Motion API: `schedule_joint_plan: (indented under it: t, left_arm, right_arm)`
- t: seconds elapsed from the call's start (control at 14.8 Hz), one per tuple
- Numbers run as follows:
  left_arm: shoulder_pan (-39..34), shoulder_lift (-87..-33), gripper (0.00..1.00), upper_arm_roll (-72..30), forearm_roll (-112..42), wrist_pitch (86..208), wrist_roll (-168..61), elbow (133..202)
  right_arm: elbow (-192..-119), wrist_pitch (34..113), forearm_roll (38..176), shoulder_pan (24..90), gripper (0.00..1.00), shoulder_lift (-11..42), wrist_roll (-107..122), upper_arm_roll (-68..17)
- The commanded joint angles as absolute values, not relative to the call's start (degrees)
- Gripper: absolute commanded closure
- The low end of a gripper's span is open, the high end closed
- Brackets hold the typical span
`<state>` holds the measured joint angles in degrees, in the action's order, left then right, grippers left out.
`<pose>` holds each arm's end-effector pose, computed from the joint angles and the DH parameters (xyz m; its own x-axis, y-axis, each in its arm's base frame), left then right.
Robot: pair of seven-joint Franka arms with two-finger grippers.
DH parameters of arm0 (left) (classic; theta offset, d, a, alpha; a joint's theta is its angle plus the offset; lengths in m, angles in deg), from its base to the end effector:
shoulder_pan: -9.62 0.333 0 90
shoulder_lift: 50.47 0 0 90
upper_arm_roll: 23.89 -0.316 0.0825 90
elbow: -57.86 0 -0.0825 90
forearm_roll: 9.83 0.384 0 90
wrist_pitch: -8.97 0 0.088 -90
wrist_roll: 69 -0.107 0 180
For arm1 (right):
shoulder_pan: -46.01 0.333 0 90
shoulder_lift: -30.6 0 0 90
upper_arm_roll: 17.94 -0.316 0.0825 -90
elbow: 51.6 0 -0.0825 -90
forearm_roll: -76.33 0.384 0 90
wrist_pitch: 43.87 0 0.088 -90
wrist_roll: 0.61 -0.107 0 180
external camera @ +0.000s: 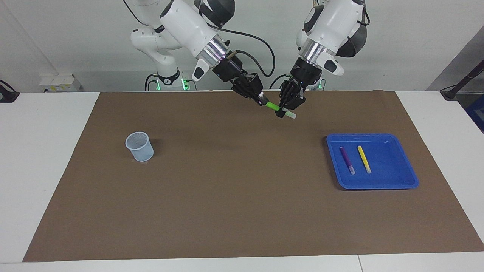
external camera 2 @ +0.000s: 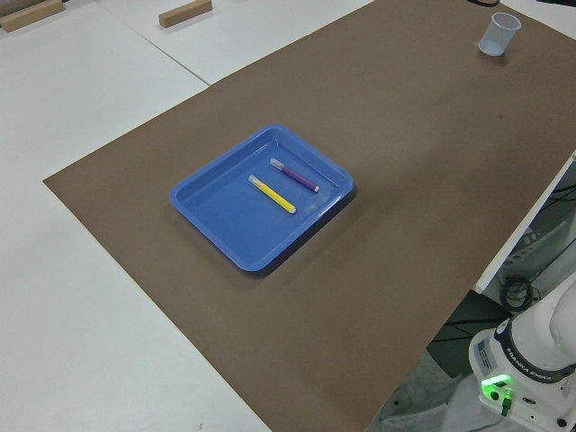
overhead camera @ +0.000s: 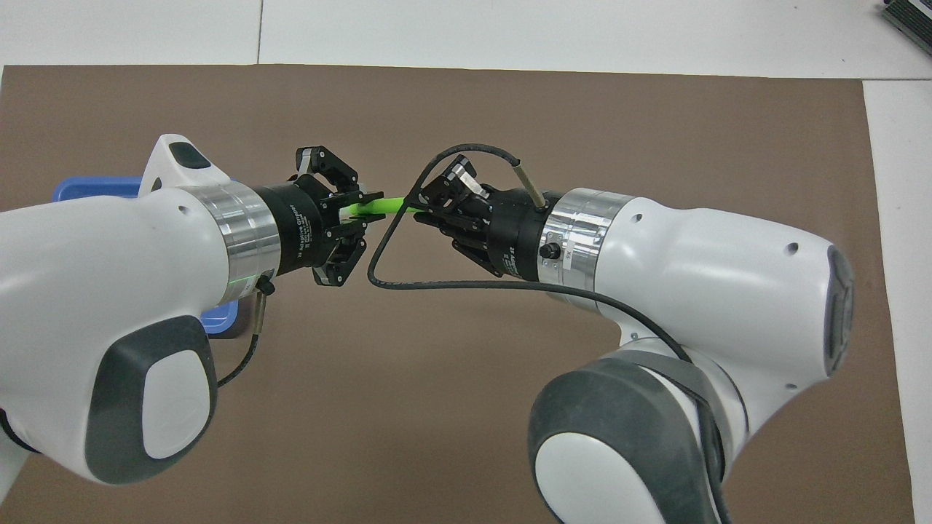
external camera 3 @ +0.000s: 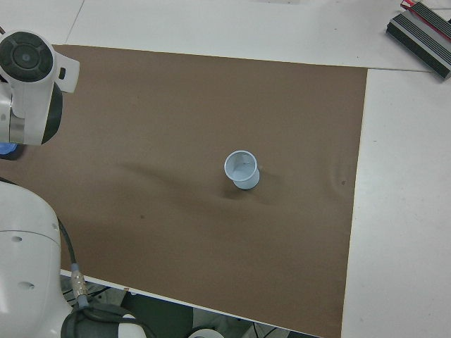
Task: Right arm passes pens to left for tray arrangement
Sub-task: 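Close the left gripper on the green pen held by right, then open the right gripper and pull the green pen away with left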
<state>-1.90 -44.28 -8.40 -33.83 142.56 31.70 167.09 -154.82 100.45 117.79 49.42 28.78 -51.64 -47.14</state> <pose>0.5036 -0.2721 0.6012 0.1665 0.8787 -0.4474 0.9255 0.0173 0.3783 0.5269 0.3249 0.5993 0.7646 -0.6000 -0.2355 -0.5385 -0.3938 -0.7450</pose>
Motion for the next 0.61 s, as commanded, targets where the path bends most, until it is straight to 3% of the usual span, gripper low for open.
schedule_joint_plan:
  t: [0.0,0.2,0.34,0.54]
  left_arm:
    - [-2.3,-43.5,1.0,-8.6,-34.5,139.3,30.6,167.5]
    - [-2.6,-43.5,1.0,-8.6,-34.4,139.1,29.3,167.5]
    - [-2.7,-43.5,1.0,-8.6,-34.4,139.0,29.3,167.5]
    - [-2.8,-43.5,1.0,-8.6,-34.4,138.9,29.3,167.5]
  right_arm:
    - [-155.2,101.7,119.1,49.2,1.0,29.5,-51.1,-46.9]
    - [-155.1,101.1,119.1,48.7,1.0,29.5,-51.5,-46.9]
    - [-155.1,101.2,119.1,48.6,0.01,29.5,-52.0,-46.9]
    - [-155.1,101.2,119.0,48.5,0.0,29.5,-51.4,-46.8]
